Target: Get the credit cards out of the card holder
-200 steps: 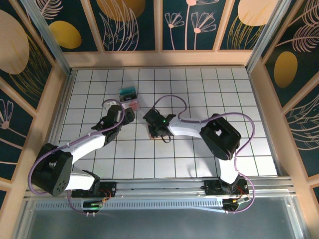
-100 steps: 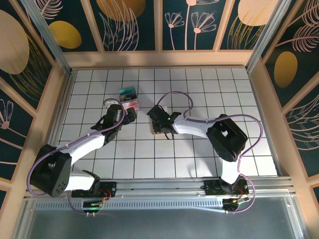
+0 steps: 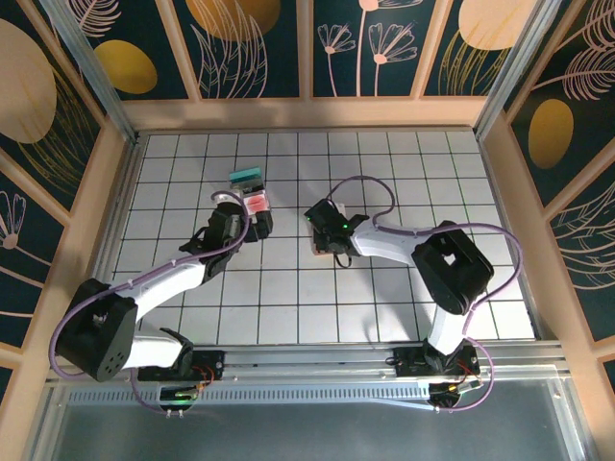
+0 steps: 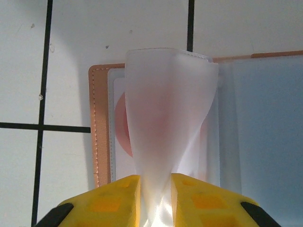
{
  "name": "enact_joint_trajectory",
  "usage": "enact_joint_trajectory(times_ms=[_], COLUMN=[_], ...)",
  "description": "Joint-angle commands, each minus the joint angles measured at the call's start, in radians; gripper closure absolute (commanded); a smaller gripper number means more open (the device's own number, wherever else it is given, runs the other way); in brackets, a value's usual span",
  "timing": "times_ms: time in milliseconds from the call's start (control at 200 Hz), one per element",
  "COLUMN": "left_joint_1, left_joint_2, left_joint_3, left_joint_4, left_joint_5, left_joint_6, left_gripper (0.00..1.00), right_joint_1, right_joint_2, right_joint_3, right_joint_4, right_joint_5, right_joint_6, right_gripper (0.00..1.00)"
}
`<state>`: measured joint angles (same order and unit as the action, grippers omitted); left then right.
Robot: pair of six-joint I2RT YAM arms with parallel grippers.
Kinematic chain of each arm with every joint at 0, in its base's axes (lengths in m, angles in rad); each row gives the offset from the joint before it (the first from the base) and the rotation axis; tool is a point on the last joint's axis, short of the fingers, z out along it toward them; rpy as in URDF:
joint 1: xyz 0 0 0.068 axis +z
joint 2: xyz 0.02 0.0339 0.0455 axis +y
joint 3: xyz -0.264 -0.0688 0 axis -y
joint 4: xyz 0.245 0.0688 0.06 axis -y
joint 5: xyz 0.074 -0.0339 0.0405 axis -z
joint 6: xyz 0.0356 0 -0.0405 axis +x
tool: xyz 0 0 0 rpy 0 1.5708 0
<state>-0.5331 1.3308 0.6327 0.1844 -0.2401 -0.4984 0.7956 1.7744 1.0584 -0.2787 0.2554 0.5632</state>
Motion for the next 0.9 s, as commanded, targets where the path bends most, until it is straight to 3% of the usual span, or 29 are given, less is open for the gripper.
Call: enact_joint_trajectory(times_ms=[0,140,475,891], left_joint_1=[-0.036,-0.063,-0.109,-0.221], left_joint_2=[0.034,0.064,0.125,0.351], left_joint_3=[0.027,0.036,0.041,0.131], left_joint_4=[0.064,0.094,0.167,0.136], left_joint_5=[0.034,0.048,0.081,-0.044], left_joint_6=[0.054,0.048,0.083,0.126], left_gripper=[0.01,0.01,0.01,0.01], right_joint_1=[-0.033,-0.067,-0.073,-0.101], right_joint_2=[-0.064,-0.097,-0.149,-0.176], right_joint_3=[-0.039,-0.069,-0.095,-0.188], right_joint_4=[0.075,0.118,0.195,0.276], right_joint_5=[-0.047,-0.109,-0.272,-0.392], right_joint_6=[0.018,0.017,0.01,0.059], right_gripper=[0.87,1.0,1.0,1.0])
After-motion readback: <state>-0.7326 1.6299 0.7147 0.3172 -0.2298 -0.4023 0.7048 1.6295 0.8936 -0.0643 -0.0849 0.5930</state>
